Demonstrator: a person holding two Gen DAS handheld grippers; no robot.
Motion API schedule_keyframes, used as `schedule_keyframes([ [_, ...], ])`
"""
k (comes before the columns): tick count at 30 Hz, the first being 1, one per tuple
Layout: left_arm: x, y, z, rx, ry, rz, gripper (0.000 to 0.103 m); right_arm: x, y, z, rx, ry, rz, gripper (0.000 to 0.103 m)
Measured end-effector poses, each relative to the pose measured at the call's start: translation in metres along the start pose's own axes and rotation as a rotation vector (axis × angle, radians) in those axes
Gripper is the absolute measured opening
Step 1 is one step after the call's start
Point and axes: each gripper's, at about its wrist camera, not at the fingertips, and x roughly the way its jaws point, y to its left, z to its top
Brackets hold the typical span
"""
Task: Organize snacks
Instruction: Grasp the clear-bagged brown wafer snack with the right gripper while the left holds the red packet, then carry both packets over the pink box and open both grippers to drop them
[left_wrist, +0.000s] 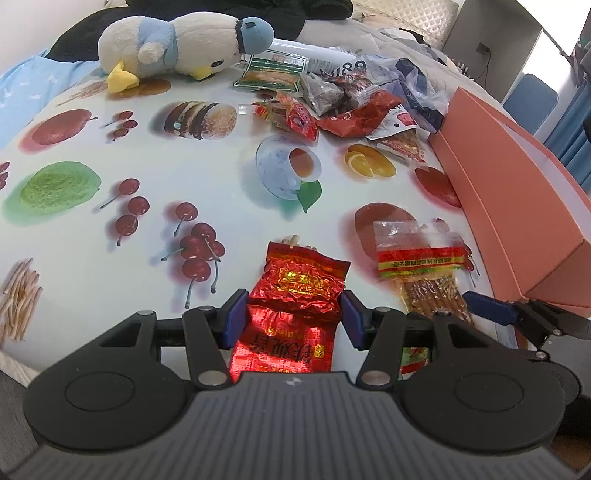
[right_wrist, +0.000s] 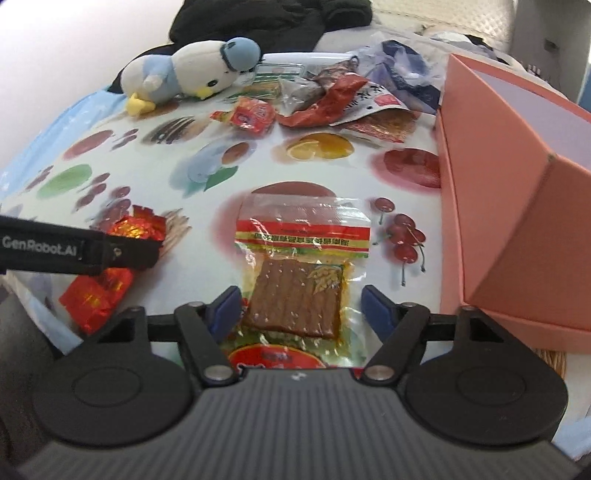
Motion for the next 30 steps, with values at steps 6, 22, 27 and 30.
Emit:
schedule_keyframes([
  [6,-0.003,0.001,0.002,-0.025,0.006,-0.017,0.059,-0.002,0.007,0.004,-0.008,0.002,0.009,0.052],
  [22,-0.068,-0.022,0.026,-0.050,-0.057,-0.077,0.059,-0.060,0.001,0.020,0.066,-0.086,0.010,0.050],
  [27,-0.104,-0.036,0.037,-0.048,-0.108,-0.121,0.059,-0.103,-0.005,0.029,0.129,-0.150,-0.003,0.050],
  [30,-0.124,-0.047,0.040,-0.027,-0.129,-0.144,0.059,-0.132,-0.008,0.032,0.159,-0.198,-0.020,0.050],
])
